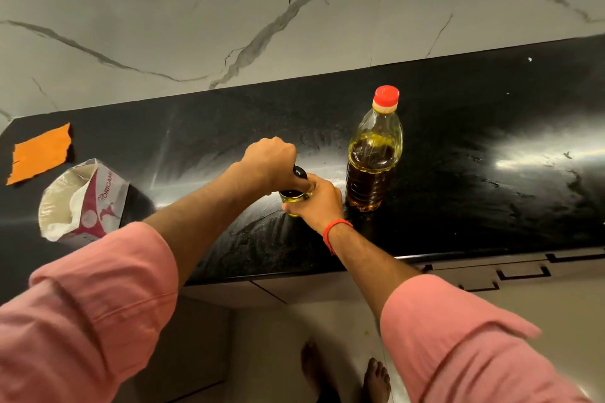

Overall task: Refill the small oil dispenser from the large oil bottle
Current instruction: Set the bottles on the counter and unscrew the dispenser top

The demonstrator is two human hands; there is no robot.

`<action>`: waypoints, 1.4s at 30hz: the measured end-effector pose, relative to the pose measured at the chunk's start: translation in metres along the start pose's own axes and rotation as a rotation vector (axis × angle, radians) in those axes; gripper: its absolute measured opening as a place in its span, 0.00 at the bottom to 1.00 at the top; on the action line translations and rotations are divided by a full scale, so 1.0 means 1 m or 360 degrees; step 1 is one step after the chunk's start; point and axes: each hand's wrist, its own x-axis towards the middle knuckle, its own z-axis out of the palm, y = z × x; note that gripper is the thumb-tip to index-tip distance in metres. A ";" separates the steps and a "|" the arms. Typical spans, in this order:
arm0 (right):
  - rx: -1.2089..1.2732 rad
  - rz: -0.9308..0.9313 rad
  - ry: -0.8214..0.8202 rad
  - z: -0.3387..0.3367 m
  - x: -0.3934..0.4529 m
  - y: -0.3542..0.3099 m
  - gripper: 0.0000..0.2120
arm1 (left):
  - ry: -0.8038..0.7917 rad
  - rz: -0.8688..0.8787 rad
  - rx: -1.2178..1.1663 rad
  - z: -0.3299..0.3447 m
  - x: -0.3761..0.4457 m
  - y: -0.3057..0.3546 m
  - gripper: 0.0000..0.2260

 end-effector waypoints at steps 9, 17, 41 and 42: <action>-0.0136 -0.0013 0.0032 -0.001 0.000 -0.003 0.23 | -0.0128 0.0732 0.0223 0.004 -0.006 -0.017 0.36; -0.0102 -0.0036 0.0018 -0.001 -0.001 -0.001 0.22 | -0.0007 0.0447 0.0273 -0.003 -0.003 -0.013 0.20; -0.0029 -0.0082 -0.0007 0.000 0.001 0.006 0.25 | -0.0103 -0.0311 -0.1313 -0.013 -0.033 -0.070 0.18; -0.0033 -0.0084 -0.0002 0.000 0.001 0.007 0.24 | -0.0098 -0.0314 -0.1429 -0.009 -0.036 -0.074 0.17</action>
